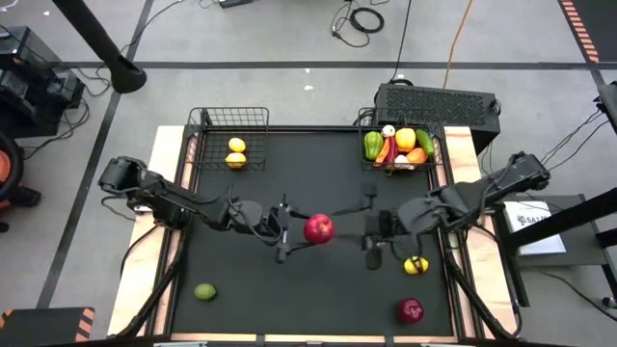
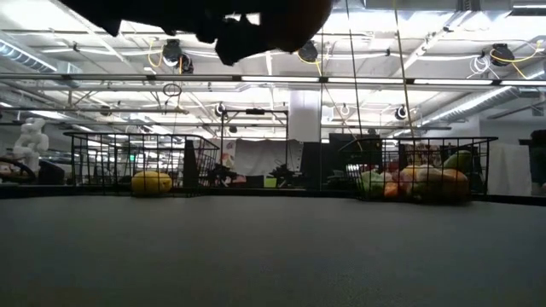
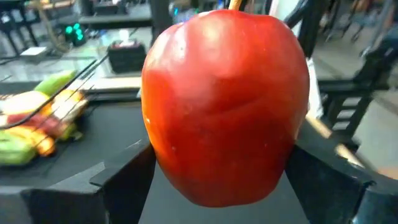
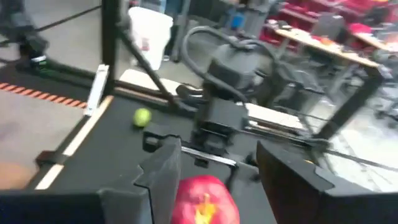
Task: Sort produce into baskets
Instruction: Put the left red apple into the left black wire basket
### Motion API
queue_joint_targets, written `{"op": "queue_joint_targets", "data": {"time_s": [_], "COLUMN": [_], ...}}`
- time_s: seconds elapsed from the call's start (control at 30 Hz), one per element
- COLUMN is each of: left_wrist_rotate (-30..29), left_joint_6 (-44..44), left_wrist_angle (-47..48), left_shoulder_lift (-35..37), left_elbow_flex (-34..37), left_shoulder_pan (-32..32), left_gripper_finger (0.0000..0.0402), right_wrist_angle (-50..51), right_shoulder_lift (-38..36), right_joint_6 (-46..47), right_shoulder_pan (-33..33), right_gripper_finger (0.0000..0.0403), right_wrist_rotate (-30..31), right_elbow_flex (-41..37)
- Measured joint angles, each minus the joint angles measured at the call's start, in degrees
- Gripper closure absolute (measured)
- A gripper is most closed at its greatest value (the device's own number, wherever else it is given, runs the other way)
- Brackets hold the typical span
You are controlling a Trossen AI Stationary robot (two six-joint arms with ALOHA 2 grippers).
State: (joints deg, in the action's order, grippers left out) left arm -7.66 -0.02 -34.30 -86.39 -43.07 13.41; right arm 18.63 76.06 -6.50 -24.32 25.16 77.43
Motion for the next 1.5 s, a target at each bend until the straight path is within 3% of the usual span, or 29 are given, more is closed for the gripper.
{"op": "queue_joint_targets", "data": {"time_s": [0.23, 0.4, 0.53, 0.7, 0.8, 0.9, 1.0, 1.13, 1.33, 1.5], "left_wrist_rotate": [-2.3, -7.06, -11.85, -24.31, -32.11, -36.32, -35.37, -27.87, -22.55, -15.29], "left_joint_6": [0.82, 0.92, 0.84, 1.07, 3.75, 7.75, 9.45, 8.93, 0.88, -7.06], "left_wrist_angle": [15.21, 27.02, 37.26, 49.7, 52.98, 52.41, 50.07, 45.23, 33.91, 25.46], "left_shoulder_lift": [9.77, 18.47, 25.11, 32.89, 36.26, 38.2, 38.53, 37.34, 33.35, 28.88], "left_elbow_flex": [-0.02, -0.02, -0.02, -0.02, -0.02, -0.02, 0.3, 3.45, 10.1, 13.59], "left_shoulder_pan": [-2.87, -4.53, -6.13, -9.15, -12.42, -17.16, -23.47, -32.53, -43.53, -49.12], "left_gripper_finger": [0.0066, 0.0066, 0.0066, 0.0066, 0.0066, 0.0066, 0.0066, 0.0066, 0.0066, 0.0066], "right_wrist_angle": [12.21, 13.27, 7.5, -6.15, -13.26, -13.9, -14.37, -16.12, -18.82, -18.87], "right_shoulder_lift": [-7.14, -10.08, -11.55, -11.77, -11.77, -11.77, -11.79, -11.79, -11.82, -11.82], "right_joint_6": [10.03, 17.32, 20.62, 21.89, 21.0, 20.17, 19.1, 16.99, 13.92, 13.27], "right_shoulder_pan": [-0.94, -1.02, -1.02, -0.81, -0.67, -0.03, 0.4, 1.05, 1.05, 1.05], "right_gripper_finger": [0.0199, 0.0199, 0.0199, 0.0199, 0.0199, 0.0199, 0.0199, 0.0199, 0.02, 0.02], "right_wrist_rotate": [8.93, 13.11, 16.34, 17.57, 18.14, 18.4, 18.42, 18.35, 18.06, 18.04], "right_elbow_flex": [-0.44, -7.24, -16.69, -28.73, -33.68, -34.58, -34.17, -33.73, -33.7, -33.7]}}
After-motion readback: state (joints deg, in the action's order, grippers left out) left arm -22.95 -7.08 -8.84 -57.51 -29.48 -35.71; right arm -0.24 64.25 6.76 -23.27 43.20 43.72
